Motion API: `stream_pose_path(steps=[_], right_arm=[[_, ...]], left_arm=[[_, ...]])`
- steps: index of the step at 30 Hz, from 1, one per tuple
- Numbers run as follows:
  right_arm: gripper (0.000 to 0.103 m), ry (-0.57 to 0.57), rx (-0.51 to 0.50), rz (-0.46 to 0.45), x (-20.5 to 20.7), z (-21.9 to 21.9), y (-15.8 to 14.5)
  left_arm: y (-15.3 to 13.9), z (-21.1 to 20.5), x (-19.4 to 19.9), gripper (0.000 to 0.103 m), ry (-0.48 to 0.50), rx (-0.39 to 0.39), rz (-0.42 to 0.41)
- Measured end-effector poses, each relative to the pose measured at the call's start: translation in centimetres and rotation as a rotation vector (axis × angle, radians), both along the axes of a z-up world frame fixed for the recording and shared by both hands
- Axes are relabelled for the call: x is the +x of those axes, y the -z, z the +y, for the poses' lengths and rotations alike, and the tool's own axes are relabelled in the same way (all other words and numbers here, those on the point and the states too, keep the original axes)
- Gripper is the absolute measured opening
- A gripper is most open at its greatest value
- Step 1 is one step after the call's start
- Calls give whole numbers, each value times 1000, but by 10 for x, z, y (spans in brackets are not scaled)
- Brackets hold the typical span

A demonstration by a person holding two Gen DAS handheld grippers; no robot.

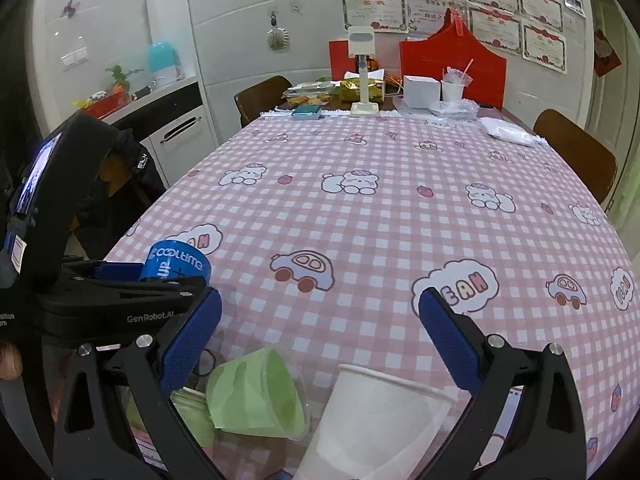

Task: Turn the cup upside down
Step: 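Close the left gripper around the body of the blue can, then lift the can with the left gripper and rotate it opening-up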

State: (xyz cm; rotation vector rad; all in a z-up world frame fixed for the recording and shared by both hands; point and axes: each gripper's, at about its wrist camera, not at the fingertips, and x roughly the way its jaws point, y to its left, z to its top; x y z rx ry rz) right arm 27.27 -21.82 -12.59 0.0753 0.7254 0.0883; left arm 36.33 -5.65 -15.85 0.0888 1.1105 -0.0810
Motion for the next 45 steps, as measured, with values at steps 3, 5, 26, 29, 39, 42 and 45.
stream_pose_path(steps=[3,5,26,29,39,42,45], right_arm=[[95,6,8,8,1,-3,2],[95,9,10,6,1,-3,1],[95,22,33,-86,-23,-5,-26],[95,27,36,-106,-31,-8,-33],[95,63,24,-198,-82,-24,-65],[95,104,18,-236,-112,-41,-77],[95,148,30,-255,-148,-62,-85]], left_arm=[[0,-1,0,69,-1,-6,-10],[0,-1,1,68,3,-11,-18],[-53,4,-26,63,28,-92,-158],[-63,5,-36,62,28,-92,-192],[-112,3,-100,62,79,-116,-294],[-125,-5,-134,62,115,-120,-316],[-135,-17,-169,62,173,-141,-315]])
